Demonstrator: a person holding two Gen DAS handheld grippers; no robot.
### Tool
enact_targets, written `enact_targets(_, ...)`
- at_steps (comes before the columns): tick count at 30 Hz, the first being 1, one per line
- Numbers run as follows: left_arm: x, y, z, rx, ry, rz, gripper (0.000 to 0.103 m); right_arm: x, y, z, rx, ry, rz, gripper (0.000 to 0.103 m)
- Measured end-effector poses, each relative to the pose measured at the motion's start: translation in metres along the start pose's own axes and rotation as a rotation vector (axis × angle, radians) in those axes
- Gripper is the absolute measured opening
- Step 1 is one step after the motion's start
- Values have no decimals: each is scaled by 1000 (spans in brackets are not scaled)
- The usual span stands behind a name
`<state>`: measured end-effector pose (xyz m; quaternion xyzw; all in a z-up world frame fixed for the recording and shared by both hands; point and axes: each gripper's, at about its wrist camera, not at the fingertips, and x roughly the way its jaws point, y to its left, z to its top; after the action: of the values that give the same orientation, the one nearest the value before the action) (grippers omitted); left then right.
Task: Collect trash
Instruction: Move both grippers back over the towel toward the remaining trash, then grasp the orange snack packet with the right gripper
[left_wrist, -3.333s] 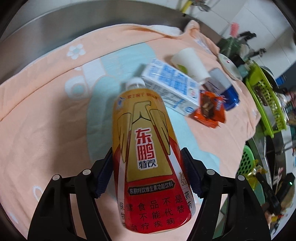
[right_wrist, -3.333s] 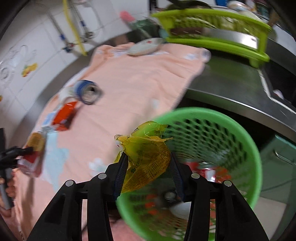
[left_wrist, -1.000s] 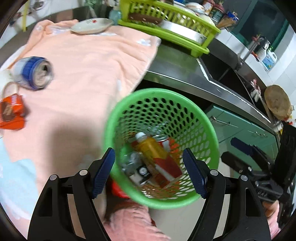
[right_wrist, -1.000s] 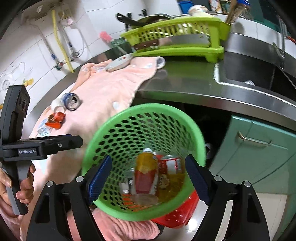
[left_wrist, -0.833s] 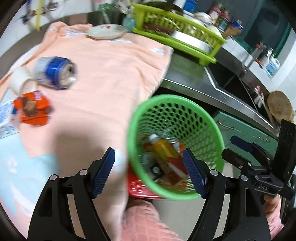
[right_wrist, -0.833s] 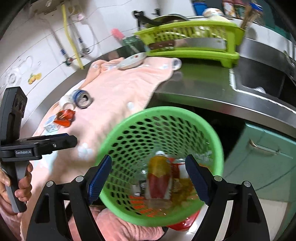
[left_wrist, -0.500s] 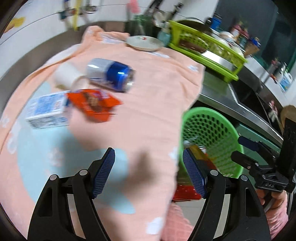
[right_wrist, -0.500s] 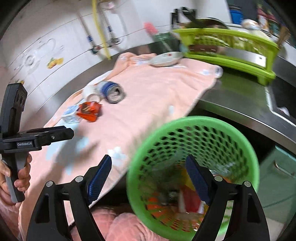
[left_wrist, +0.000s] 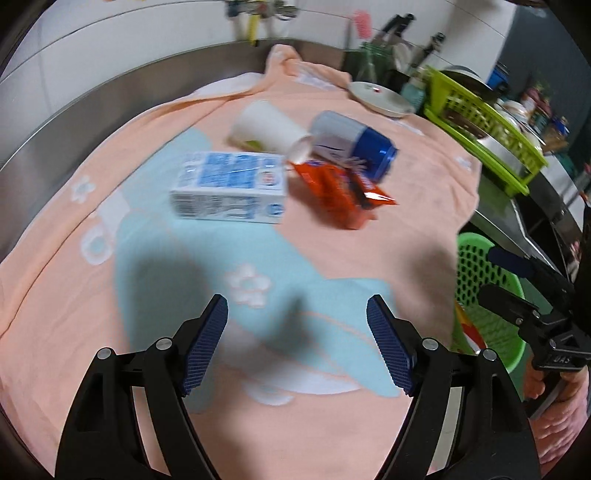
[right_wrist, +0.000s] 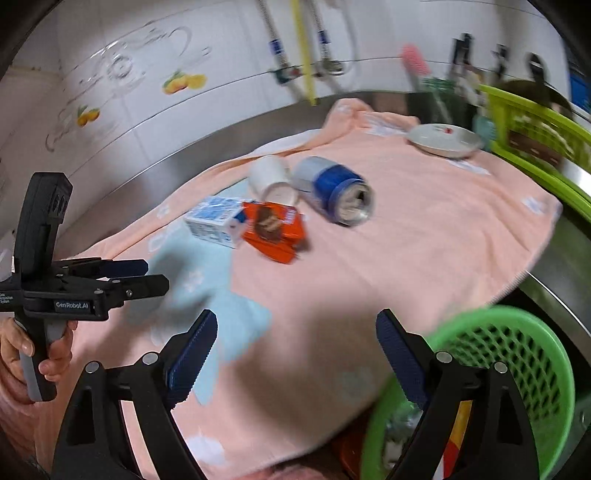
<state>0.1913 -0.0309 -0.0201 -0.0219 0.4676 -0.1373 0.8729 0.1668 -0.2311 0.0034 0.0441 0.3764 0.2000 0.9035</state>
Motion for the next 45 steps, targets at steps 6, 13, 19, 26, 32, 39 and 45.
enact_targets(6,-4,32,1,-41,-9,27,78,32,20,24,-84,17,17,87)
enact_targets(13,-2,55,4,-70,-9,44,81,71,29,51,-138,37,9,87)
enact_targets(19,3,71,9,-92,-5,55,83,102,22,63,-144,72,-3,87)
enact_targets(26,9,81,12,-106,2,56,85,128,12,70,-128,101,-14,87)
enact_targets(32,15,80,18,-98,4,65,91,143,9,73,-122,108,-17,85)
enact_targets(39,25,79,31,-49,8,99,91,145,5,71,-107,114,-9,66)
enact_targets(45,32,74,42,49,-4,101,93,139,6,67,-107,110,5,50)
